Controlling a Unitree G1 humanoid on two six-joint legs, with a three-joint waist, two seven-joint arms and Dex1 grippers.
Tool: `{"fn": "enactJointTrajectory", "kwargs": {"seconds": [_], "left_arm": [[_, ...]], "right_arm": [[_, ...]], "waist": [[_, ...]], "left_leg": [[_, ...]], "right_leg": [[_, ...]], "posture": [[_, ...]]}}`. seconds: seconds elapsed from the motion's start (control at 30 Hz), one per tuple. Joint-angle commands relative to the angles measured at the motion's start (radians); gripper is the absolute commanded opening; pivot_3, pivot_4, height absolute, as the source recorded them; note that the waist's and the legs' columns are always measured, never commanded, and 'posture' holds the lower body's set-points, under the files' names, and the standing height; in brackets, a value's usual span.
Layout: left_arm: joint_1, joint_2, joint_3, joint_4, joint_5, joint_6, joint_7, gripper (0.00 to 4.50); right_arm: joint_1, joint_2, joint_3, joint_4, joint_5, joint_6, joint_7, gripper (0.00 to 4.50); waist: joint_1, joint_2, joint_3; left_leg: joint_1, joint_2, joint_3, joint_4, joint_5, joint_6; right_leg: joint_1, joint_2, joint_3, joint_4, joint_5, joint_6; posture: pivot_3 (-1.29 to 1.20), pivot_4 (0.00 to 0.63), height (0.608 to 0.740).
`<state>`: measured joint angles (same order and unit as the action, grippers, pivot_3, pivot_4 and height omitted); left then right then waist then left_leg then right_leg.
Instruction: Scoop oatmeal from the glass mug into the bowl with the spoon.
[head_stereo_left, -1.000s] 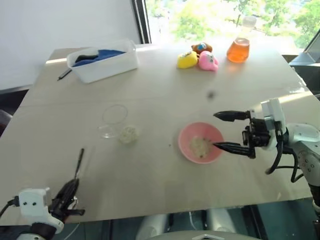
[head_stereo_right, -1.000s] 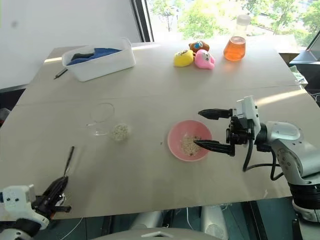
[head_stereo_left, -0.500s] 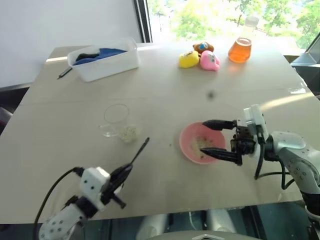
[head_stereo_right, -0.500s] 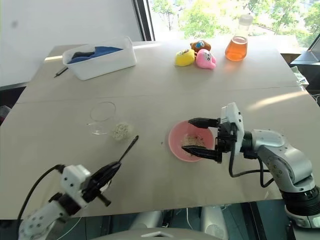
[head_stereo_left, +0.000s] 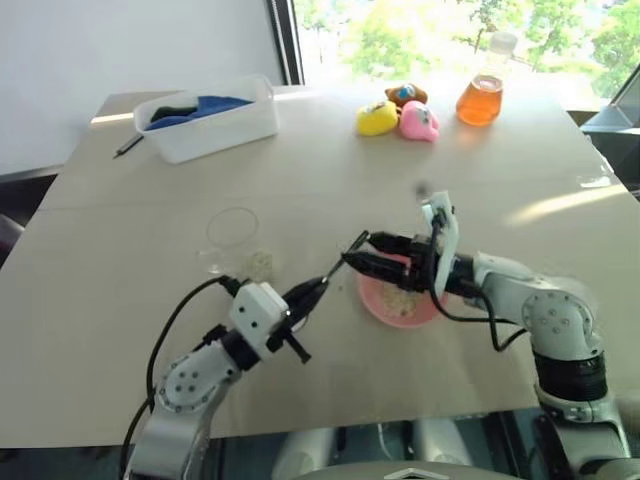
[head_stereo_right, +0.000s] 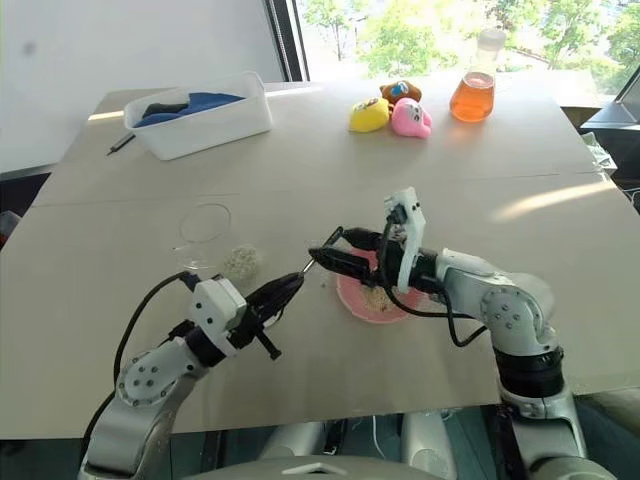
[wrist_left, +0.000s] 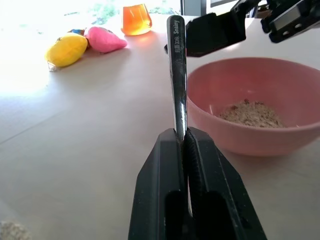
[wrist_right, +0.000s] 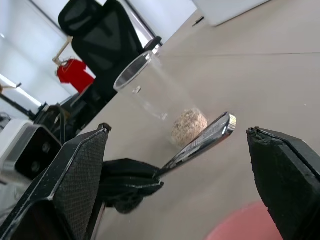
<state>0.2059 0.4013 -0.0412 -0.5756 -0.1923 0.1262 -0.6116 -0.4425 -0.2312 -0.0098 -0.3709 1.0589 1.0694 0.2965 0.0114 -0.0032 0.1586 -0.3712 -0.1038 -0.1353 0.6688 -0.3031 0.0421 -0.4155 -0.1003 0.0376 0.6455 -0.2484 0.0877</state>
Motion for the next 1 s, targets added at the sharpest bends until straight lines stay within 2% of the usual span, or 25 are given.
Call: {"fn": "enactJointTrajectory", "kwargs": {"seconds": [0.03,0.37,0.47,0.57,0.6,0.73,1.0], "left_arm": [[-0.001,-0.014,-0.021,-0.041,-0.005,0.013,0.031,0.05],[0.003,-0.012,-0.02,-0.02,-0.032,0.019,0.03,0.05],[0.0,-0.008,-0.019,-0.012,-0.03,0.014,0.027,0.0],[0.003,-0.005,-0.019,0.007,-0.021,-0.005,0.021,0.0],[0.004,-0.005,-0.018,0.013,-0.019,-0.012,0.02,0.0],[-0.004,-0.009,-0.022,0.046,-0.013,-0.039,0.018,0.0],[0.014,-0.029,0.04,0.06,-0.074,-0.036,0.046,0.0]], "right_arm": [[-0.002,0.041,-0.007,-0.03,0.051,0.018,-0.058,4.5],[0.004,0.087,-0.001,-0.018,0.058,0.012,-0.103,4.5],[0.006,0.096,-0.005,-0.007,0.057,0.013,-0.116,3.72],[0.006,0.097,-0.005,0.0,0.053,0.013,-0.119,2.19],[0.006,0.097,-0.005,0.001,0.055,0.015,-0.12,1.99],[0.007,0.1,-0.005,0.002,0.064,0.019,-0.128,0.04],[0.006,0.114,-0.023,0.011,0.076,0.009,-0.157,0.04]], "waist": [[-0.001,0.0,0.0],[-0.008,0.0,0.0],[-0.016,0.0,0.0],[-0.022,0.0,0.0],[-0.024,0.0,0.0],[-0.026,0.001,0.0],[-0.026,0.001,0.0]], "left_leg": [[0.0,0.0,0.0,0.0,0.0,0.0],[0.001,0.0,0.0,0.0,0.001,-0.001],[0.001,0.0,0.0,0.0,0.001,-0.001],[0.001,0.0,0.0,0.0,0.001,-0.001],[0.001,0.0,0.0,0.0,0.001,-0.001],[0.001,0.0,0.0,0.0,0.001,-0.001],[0.001,0.0,0.001,0.0,0.001,-0.001]], "right_leg": [[0.0,0.0,0.0,0.0,0.0,0.0],[0.0,0.001,0.0,0.002,0.0,0.0],[-0.001,0.001,0.0,0.002,0.0,0.0],[-0.001,0.001,0.001,0.002,0.0,0.0],[-0.001,0.001,0.001,0.002,0.0,0.0],[-0.001,0.001,0.001,0.003,0.0,0.0],[-0.002,0.001,0.002,0.003,0.0,0.0]], "posture": [[0.0,0.15,0.74],[0.0,0.15,0.74],[0.0,0.15,0.74],[0.0,0.15,0.74],[0.0,0.15,0.74],[0.0,0.15,0.74],[0.0,0.15,0.74]]}}
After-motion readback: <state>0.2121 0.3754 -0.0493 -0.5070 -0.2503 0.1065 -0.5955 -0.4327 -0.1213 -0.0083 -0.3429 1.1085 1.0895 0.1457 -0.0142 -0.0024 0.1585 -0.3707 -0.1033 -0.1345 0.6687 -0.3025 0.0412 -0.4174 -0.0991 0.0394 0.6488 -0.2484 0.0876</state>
